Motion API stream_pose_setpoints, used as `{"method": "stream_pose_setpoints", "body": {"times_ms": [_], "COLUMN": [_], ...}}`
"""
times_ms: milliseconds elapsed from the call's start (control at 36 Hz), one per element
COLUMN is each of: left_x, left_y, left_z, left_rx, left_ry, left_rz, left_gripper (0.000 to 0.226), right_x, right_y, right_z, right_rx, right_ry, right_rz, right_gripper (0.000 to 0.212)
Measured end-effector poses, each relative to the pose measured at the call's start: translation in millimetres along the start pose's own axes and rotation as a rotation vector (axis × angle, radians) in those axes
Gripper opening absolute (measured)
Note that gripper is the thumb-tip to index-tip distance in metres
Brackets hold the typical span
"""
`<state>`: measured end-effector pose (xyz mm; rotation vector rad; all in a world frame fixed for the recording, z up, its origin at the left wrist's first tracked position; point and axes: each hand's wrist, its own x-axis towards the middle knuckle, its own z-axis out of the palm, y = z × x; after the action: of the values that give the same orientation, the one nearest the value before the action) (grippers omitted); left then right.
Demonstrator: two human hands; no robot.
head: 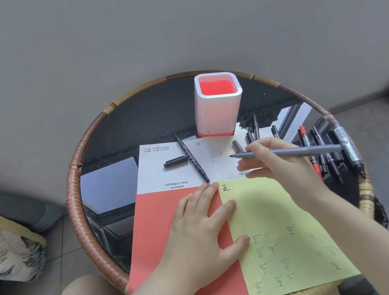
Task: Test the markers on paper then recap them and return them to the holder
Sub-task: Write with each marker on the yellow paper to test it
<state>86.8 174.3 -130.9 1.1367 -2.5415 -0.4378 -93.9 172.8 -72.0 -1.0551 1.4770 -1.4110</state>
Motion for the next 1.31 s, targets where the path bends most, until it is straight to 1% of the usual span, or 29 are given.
{"method": "stream_pose_setpoints", "body": {"times_ms": [83,278,361,472,667,861,1222,1306], "left_x": [1,0,1,2,2,2,3,3], "left_y": [0,-1,-2,-1,0,0,1,1], "left_z": [1,4,4,4,3,3,2,2], "left_rx": [-0.011,-0.015,-0.008,0.005,0.014,0.032,0.015,0.015], "left_ry": [0.008,0.046,0.049,0.047,0.041,0.013,0.007,0.001], "left_rz": [0.003,0.015,0.017,0.024,0.022,0.010,0.000,-0.003], "left_gripper": [0.055,0.053,0.054,0.053,0.052,0.059,0.059,0.059], "right_x": [1,4,2,4,6,6,8,6], "right_y": [2,22,33,42,49,50,51,50], "right_z": [7,24,25,22,24,25,25,25], "right_rx": [-0.060,-0.156,-0.136,-0.209,-0.321,-0.341,-0.434,-0.440], "right_ry": [0.012,0.259,0.358,0.424,0.409,0.383,0.366,0.388], "right_rz": [-0.005,-0.014,-0.032,-0.062,-0.090,-0.118,-0.156,-0.168], "right_gripper": [0.010,0.036,0.041,0.044,0.038,0.036,0.035,0.032]}}
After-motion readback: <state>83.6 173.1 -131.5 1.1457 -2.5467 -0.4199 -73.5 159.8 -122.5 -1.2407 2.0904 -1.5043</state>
